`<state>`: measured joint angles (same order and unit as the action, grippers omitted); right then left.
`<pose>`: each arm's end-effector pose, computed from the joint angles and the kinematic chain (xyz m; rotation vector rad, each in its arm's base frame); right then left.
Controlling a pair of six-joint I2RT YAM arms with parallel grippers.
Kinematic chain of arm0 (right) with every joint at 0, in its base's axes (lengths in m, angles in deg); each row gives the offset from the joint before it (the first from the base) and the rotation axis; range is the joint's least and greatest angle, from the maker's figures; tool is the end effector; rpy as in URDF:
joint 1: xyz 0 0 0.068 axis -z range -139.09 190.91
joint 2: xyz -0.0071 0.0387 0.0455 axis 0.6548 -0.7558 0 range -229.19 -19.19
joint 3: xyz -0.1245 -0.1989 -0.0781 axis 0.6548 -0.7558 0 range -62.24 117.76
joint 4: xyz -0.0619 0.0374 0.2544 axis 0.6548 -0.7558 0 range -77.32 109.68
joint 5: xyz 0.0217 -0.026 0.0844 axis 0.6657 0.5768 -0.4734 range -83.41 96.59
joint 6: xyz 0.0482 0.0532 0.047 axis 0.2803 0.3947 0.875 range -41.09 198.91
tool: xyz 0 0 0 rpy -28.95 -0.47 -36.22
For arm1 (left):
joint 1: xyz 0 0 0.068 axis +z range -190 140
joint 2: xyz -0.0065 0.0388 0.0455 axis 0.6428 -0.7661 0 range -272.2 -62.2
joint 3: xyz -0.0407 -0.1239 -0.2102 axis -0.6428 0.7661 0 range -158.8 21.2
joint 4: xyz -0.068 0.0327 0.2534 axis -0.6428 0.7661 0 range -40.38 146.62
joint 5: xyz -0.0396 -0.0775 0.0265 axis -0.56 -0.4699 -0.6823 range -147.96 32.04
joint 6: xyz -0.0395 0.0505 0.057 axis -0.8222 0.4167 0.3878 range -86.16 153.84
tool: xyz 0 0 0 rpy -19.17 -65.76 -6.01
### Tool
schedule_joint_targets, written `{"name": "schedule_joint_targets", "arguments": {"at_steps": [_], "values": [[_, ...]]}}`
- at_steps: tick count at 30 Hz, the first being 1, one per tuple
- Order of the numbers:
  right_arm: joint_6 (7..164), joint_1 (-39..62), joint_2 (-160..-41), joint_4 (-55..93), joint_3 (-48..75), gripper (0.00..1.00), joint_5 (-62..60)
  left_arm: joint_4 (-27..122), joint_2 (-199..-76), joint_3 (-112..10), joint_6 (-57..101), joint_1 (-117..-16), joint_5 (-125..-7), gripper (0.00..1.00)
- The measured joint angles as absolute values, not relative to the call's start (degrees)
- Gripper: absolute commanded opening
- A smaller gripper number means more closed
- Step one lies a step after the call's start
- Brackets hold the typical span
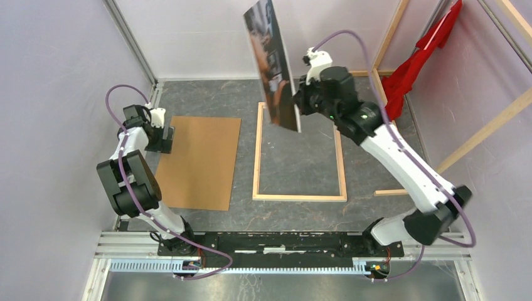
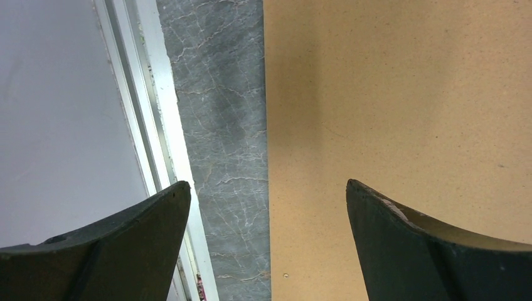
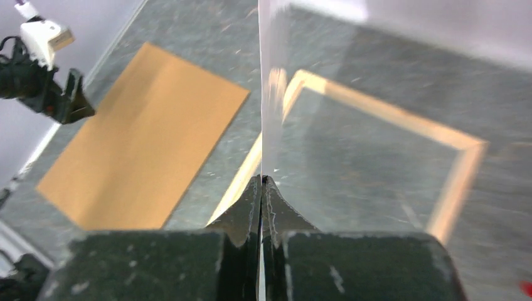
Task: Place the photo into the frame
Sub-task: Turn over the photo from the photo frame.
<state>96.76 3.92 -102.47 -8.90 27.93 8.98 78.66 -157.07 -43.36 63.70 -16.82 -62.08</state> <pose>0.2978 0.2203 0.3834 -0.3038 1.9724 0.5864 0.3339 0.1370 0.1482 0.1786 2.6157 0.2366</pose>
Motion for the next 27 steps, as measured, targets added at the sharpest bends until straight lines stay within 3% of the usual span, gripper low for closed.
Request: {"name": "schedule_joint_targets", "arguments": {"at_steps": [8,14,19,27], "values": [[81.94,-0.57,-93.49,-19.93,35.32,0.0,35.82,79.34,-157.07,-43.25,63.68,-16.82,-63.26,1.0],[76.89,-11.01,-103.52,-30.32,39.28,0.0,54.71,79.58,-157.03,-42.96,63.68,-16.82,-64.02,1.0],[78.48,-14.18,-114.34,-38.03,34.18,0.0,55.49,79.58,-156.66,-42.81,63.66,-16.82,-64.33,1.0],[88.12,-14.42,-114.49,-40.46,24.81,0.0,45.16,79.64,-156.57,-42.04,63.66,-16.82,-64.64,1.0]]}}
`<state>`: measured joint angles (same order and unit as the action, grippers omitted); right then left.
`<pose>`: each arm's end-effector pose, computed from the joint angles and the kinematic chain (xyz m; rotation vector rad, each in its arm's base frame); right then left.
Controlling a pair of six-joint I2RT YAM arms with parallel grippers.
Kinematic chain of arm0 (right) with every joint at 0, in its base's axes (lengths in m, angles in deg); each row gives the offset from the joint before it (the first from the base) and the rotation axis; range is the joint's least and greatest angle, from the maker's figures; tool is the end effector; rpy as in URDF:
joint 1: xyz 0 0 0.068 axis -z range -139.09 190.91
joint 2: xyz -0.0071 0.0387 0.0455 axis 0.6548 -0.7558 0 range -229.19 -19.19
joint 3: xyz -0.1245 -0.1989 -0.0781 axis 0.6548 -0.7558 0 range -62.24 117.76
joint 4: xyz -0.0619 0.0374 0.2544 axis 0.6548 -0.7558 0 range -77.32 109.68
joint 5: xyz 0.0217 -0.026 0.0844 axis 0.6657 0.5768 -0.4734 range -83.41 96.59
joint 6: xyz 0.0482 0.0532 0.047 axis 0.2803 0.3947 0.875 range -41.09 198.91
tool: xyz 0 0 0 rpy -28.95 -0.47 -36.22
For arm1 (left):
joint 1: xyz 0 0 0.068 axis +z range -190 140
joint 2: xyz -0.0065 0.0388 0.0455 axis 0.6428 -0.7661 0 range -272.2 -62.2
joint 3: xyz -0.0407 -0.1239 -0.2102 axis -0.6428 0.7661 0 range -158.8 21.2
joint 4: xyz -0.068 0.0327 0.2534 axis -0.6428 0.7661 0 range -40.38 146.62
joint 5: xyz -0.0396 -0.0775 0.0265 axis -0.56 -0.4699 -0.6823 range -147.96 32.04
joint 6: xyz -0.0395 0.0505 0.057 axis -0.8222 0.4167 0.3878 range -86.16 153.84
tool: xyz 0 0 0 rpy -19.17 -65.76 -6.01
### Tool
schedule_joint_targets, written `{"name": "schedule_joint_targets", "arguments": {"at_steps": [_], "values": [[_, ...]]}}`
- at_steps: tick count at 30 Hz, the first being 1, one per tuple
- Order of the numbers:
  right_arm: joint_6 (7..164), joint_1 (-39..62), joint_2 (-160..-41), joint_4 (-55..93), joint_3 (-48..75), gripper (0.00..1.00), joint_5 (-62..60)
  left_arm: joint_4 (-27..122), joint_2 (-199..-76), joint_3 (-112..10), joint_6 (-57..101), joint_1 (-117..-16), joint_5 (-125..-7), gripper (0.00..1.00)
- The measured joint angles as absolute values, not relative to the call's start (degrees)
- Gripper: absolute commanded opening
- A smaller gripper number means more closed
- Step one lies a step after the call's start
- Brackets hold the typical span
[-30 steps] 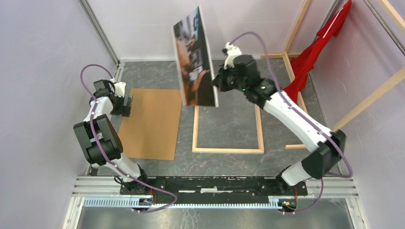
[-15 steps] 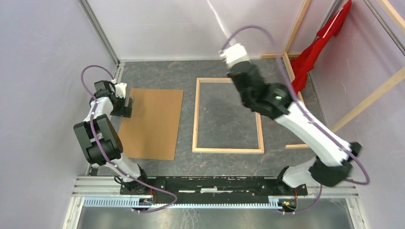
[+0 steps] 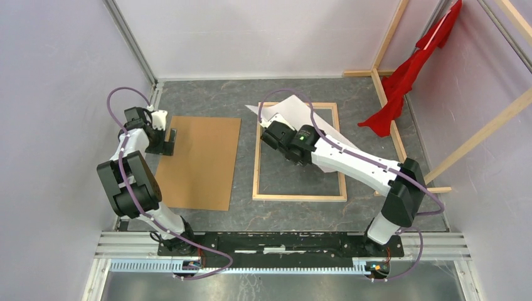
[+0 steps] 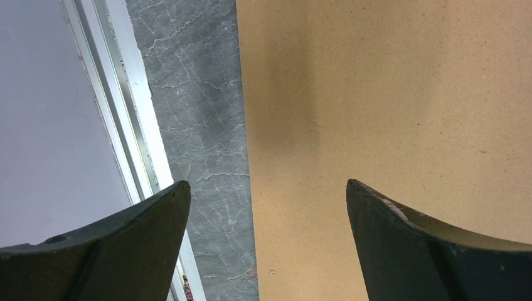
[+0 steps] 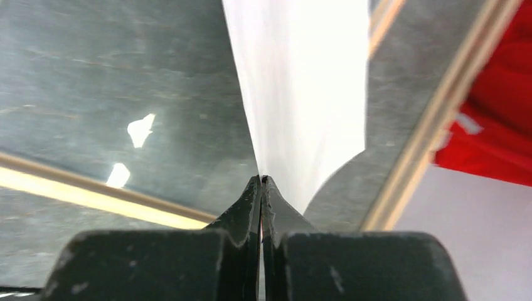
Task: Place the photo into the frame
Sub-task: Turn over the photo from the photo frame.
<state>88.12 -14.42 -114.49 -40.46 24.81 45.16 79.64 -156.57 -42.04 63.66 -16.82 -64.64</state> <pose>0.2352 0.2570 0.2499 -0.8036 2.3028 -0.4721 0.3284 0.1310 0.1429 0.1922 2.6286 0.1650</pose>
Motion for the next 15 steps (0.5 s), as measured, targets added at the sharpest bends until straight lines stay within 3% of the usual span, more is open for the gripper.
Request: {"name": "schedule_joint_targets", "arguments": {"at_steps": [8,15], "values": [[102.39,-14.38,-113.2,-32.2,18.69,0.0,30.71,79.6,-156.55,-41.45,63.66,-16.82,-64.68,1.0],[117.96,-13.66,-113.14,-29.81,17.62,0.0,28.87,79.58,-156.52,-41.3,63.68,-16.82,-64.66,1.0]]}}
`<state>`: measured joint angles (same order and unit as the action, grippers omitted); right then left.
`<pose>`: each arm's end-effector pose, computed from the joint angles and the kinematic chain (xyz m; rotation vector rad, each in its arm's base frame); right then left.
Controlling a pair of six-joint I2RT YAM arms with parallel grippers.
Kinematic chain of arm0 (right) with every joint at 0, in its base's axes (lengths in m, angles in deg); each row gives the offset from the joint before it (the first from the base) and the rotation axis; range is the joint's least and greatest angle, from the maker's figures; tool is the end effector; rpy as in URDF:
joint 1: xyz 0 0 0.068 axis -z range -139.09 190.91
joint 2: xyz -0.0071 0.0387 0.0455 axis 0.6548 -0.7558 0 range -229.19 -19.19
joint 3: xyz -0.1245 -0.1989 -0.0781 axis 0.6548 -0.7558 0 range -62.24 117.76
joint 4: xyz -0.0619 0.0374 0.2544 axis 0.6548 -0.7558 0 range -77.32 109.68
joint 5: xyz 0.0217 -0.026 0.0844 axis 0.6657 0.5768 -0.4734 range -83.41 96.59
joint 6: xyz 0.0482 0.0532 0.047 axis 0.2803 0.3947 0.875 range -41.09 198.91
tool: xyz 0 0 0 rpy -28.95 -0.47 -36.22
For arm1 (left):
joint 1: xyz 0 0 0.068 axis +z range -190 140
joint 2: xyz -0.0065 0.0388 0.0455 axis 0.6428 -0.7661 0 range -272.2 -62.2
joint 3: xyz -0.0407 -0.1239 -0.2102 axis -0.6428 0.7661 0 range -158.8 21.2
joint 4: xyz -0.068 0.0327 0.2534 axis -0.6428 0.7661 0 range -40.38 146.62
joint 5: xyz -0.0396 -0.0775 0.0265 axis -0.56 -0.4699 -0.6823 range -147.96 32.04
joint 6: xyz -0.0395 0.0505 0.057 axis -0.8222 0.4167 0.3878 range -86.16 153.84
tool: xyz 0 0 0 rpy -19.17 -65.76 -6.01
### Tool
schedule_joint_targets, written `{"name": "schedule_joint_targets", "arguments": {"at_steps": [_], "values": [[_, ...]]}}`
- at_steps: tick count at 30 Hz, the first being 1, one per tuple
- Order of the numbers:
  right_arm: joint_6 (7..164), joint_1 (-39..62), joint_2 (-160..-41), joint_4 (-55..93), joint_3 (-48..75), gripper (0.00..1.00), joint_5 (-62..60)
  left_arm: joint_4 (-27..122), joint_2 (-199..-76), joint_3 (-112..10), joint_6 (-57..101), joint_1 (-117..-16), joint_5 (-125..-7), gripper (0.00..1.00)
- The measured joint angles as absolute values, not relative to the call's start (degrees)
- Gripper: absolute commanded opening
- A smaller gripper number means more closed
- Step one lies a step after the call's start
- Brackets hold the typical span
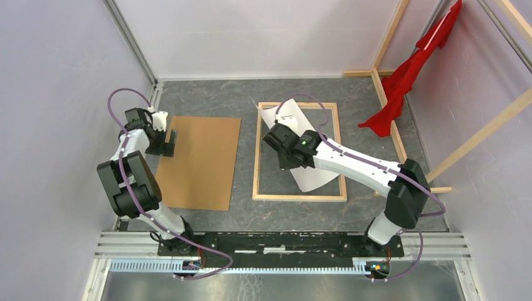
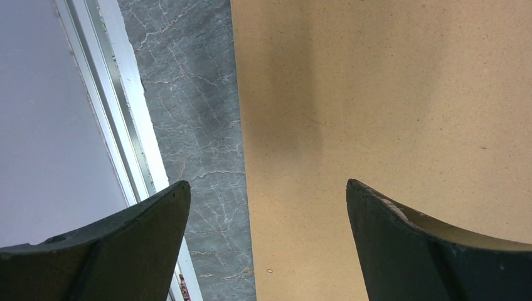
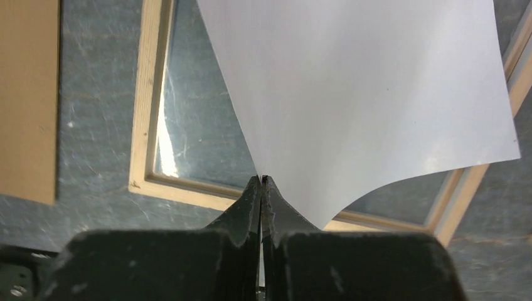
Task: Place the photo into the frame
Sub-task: Turn over the photo from the photo frame.
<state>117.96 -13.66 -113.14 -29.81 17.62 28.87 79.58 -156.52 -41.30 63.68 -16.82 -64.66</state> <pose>0.2296 0.2732 0.2192 -0.2271 2.5401 0.0925 0.3261 0.1299 0.1392 0.1926 2.6387 0.1584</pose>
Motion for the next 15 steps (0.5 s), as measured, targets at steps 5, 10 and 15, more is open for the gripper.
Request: {"name": "schedule_joint_targets", "arguments": {"at_steps": [5,10,15], "values": [[129.74,-12.02,-109.4,-27.02,11.56,0.0,29.53,79.58,-156.52,-41.28,63.68,-16.82,-64.68,1.0],[141.13,-11.47,-102.56,-24.76,4.04,0.0,31.39,79.6,-156.44,-41.19,63.68,-16.82,-65.14,1.0],[148.21,-11.47,-102.04,-23.06,3.21,0.0,32.3,79.58,-155.61,-41.19,63.68,-16.82,-65.73,1.0]]}}
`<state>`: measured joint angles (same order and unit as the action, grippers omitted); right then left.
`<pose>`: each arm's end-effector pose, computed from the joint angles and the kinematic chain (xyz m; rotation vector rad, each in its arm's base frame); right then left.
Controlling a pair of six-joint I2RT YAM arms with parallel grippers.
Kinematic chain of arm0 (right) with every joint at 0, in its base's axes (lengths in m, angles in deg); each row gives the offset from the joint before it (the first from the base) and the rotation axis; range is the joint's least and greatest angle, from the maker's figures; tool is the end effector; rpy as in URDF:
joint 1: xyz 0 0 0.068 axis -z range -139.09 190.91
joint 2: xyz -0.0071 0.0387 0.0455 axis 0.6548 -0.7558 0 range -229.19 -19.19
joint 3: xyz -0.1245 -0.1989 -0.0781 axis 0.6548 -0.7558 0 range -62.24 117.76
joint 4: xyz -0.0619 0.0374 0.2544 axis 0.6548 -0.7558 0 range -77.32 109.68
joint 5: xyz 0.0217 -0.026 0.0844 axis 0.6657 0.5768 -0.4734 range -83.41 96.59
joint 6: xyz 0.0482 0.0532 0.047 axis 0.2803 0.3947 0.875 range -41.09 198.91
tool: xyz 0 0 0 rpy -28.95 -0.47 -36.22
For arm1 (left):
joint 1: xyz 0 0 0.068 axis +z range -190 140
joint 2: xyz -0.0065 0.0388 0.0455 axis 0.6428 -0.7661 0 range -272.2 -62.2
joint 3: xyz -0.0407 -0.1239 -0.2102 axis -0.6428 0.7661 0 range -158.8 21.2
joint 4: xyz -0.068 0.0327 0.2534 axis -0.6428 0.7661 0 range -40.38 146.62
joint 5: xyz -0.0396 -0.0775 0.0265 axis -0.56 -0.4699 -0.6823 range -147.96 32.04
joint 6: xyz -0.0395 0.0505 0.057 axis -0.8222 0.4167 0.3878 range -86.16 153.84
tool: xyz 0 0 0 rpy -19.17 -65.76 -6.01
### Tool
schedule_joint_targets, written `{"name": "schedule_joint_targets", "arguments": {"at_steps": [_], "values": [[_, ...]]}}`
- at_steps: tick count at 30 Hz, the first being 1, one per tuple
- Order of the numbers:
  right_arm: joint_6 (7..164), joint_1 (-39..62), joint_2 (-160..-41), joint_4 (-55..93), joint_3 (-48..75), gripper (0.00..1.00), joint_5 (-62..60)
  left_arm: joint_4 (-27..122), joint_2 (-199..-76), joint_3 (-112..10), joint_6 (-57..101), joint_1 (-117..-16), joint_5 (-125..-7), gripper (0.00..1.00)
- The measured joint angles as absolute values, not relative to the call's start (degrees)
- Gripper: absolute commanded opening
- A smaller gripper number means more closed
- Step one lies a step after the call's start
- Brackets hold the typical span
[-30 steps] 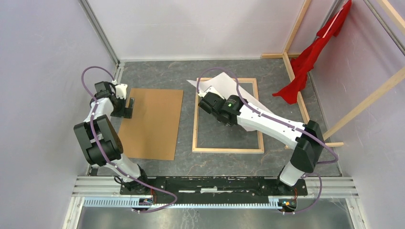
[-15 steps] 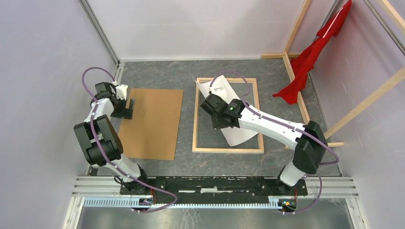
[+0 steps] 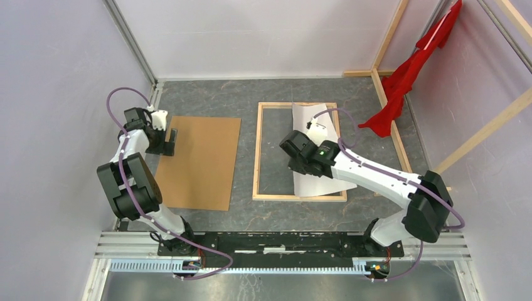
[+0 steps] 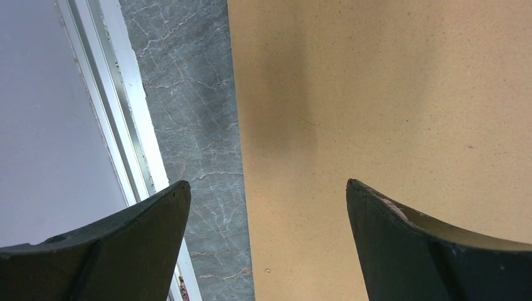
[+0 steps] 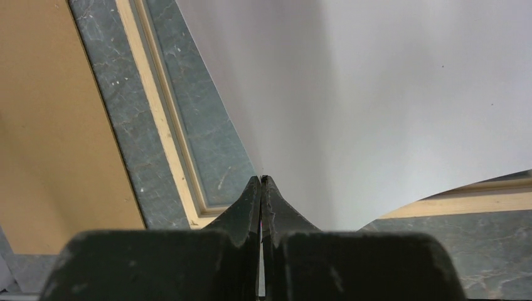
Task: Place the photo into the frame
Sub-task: Turn over the photo from the photo frame.
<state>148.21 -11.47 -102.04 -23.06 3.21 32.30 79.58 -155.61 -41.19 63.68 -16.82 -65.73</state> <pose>0.2189 0.2302 0.2089 0.5160 2.4387 0.3025 0.3258 0.1283 0.1440 0.1987 2.6185 0.1439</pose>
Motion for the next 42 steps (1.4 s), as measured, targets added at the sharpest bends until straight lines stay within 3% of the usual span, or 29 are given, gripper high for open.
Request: {"name": "schedule_joint_targets", "arguments": {"at_steps": [10,12,18,31,38,42], "values": [[152.99,-11.49,-113.97,-21.94,13.31,0.0,32.5,79.58,-154.8,-40.3,63.68,-16.82,-65.95,1.0],[153.47,-11.49,-115.72,-21.6,15.19,0.05,32.57,79.58,-154.8,-40.3,63.68,-16.82,-65.95,1.0],[153.58,-11.54,-116.88,-21.2,16.24,0.07,32.7,79.56,-154.71,-40.3,63.7,-16.82,-65.86,1.0],[140.93,-11.58,-122.97,-22.21,17.81,0.07,31.1,79.54,-154.71,-40.27,63.7,-16.82,-65.86,1.0],[137.56,-11.58,-122.71,-22.03,17.81,0.18,31.21,79.51,-154.71,-40.27,63.7,-16.82,-65.84,1.0],[135.25,-11.58,-122.71,-20.81,17.81,0.19,30.6,79.51,-154.71,-40.27,63.7,-16.82,-65.82,1.0]]}}
